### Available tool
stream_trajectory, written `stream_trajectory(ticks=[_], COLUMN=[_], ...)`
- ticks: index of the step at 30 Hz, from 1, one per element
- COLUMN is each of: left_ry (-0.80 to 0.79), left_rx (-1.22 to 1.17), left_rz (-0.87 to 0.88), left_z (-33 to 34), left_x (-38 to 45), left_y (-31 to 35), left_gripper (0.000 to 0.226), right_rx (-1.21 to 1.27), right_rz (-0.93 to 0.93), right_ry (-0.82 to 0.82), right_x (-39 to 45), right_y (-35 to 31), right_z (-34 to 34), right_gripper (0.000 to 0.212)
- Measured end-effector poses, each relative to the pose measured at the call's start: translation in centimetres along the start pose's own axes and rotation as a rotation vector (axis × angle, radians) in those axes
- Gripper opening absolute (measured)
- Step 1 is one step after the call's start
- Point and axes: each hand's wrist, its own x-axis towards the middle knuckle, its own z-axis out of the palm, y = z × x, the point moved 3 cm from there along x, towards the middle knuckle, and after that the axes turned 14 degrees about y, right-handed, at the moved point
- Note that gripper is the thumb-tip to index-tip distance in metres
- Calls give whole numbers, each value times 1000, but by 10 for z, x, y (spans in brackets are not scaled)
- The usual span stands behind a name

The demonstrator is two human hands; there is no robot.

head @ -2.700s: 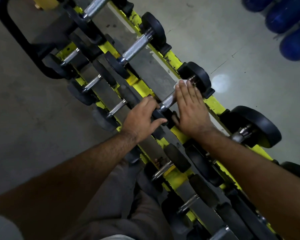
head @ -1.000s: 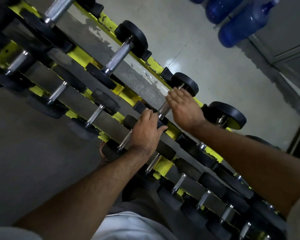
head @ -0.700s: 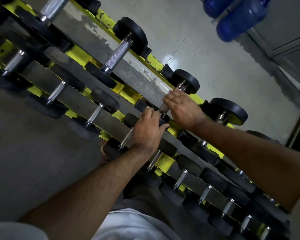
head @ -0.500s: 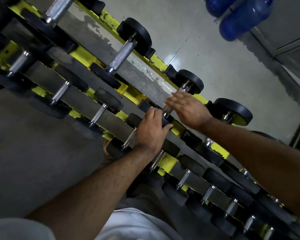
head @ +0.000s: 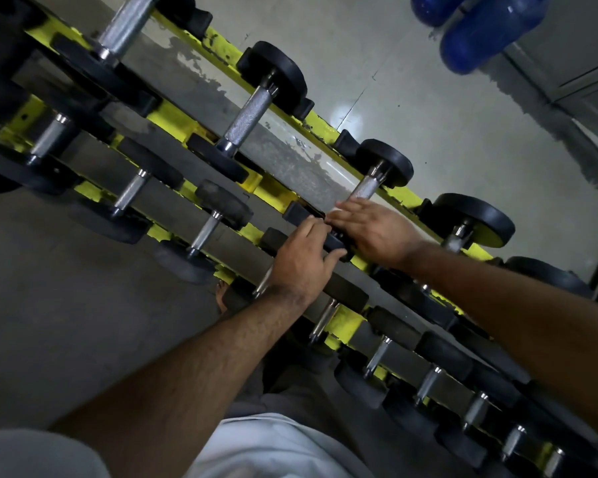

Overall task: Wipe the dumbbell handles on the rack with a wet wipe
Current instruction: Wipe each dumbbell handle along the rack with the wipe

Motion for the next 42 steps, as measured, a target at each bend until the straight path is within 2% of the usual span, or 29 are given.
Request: stream_trajectory(ticks=[4, 8, 12, 17, 20, 24, 25, 29, 32, 36, 40, 42], left_ry=[-13, -10, -22, -24, -40, -39, -43, -50, -50, -56, -56, -56], left_rx=[6, 5, 33, 46, 68, 71, 76, 86, 103, 116, 122, 126], left_rz=[-13, 4, -9, -2, -10, 2, 3, -3, 4, 13, 20, 25], left_z=[1, -1, -1, -2, -1, -1, -1, -1, -2, -1, 0, 0], left_x=[-1, -2, -1, -2, -1, -1, -2, -2, -2, -1, -2, -2], left_y=[0, 4, 3, 7, 6, 7, 8, 7, 7, 9, 9, 9], left_gripper=[48, 45, 50, 51, 54, 52, 52, 52, 54, 54, 53, 54], right_rx=[-119, 23, -57, -43, -104, -20, -26, -129, -118, -189, -218, -240], right_rz=[207, -18, 178, 68, 221, 74, 86, 349, 291, 422, 380, 432], right_ry=[69, -49, 56, 60, 131, 62, 52, 89, 30, 22, -13, -19], right_x=[3, -1, 7, 3, 5, -4, -5, 2, 2, 5, 3, 5], right_y=[18, -3, 20, 12, 27, 3, 9, 27, 14, 24, 23, 22], right_z=[-11, 7, -12, -1, -11, 4, 0, -12, -1, -10, -7, -9], right_gripper=[43, 41, 41, 33, 32, 40, 42, 49, 52, 57, 62, 64])
